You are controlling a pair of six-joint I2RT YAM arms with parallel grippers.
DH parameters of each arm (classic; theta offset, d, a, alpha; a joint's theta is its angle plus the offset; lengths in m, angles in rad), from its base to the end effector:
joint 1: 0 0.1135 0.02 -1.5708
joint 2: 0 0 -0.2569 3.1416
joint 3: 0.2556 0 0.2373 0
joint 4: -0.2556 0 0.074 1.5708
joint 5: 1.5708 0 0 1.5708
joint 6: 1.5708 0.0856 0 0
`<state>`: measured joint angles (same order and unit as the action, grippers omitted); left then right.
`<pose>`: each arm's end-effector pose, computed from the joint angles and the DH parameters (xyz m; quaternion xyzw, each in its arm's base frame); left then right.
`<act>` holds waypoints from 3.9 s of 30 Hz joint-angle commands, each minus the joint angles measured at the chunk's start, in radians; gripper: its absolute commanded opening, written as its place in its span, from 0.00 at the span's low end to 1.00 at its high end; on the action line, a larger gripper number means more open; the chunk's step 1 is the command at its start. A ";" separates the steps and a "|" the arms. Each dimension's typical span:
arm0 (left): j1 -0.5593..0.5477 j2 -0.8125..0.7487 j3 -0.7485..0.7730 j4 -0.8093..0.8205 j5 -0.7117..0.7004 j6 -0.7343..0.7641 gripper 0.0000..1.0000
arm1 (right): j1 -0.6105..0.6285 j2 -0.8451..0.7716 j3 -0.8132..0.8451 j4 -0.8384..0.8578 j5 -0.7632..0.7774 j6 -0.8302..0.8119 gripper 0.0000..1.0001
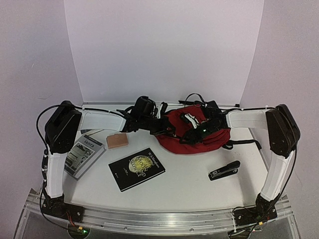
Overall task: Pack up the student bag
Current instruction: Unzip the student bag at the center of the board.
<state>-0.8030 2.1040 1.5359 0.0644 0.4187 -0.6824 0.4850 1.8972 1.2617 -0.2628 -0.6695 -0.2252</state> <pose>0.3290 -0.3909 0.1883 0.1563 0.8343 -0.4683 0.2455 0.3385 0.2384 0.1584 -0.4116 0.7983 0.3479 0.2688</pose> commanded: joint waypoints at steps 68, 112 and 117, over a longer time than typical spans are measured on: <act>0.180 -0.275 -0.382 0.147 -0.176 -0.080 0.00 | 0.122 -0.233 -0.172 -0.253 0.340 -0.334 0.00; 0.159 -0.110 -0.218 0.092 -0.176 -0.102 0.00 | 0.254 -0.031 0.140 -0.318 0.211 -0.117 0.00; 0.194 -0.019 -0.152 0.134 -0.139 -0.120 0.00 | 0.255 -0.091 0.054 -0.326 0.215 -0.192 0.00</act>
<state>-0.6655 2.0282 1.3058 0.1580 0.3169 -0.7943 0.7381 1.8746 1.3790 -0.5076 -0.4408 -0.3318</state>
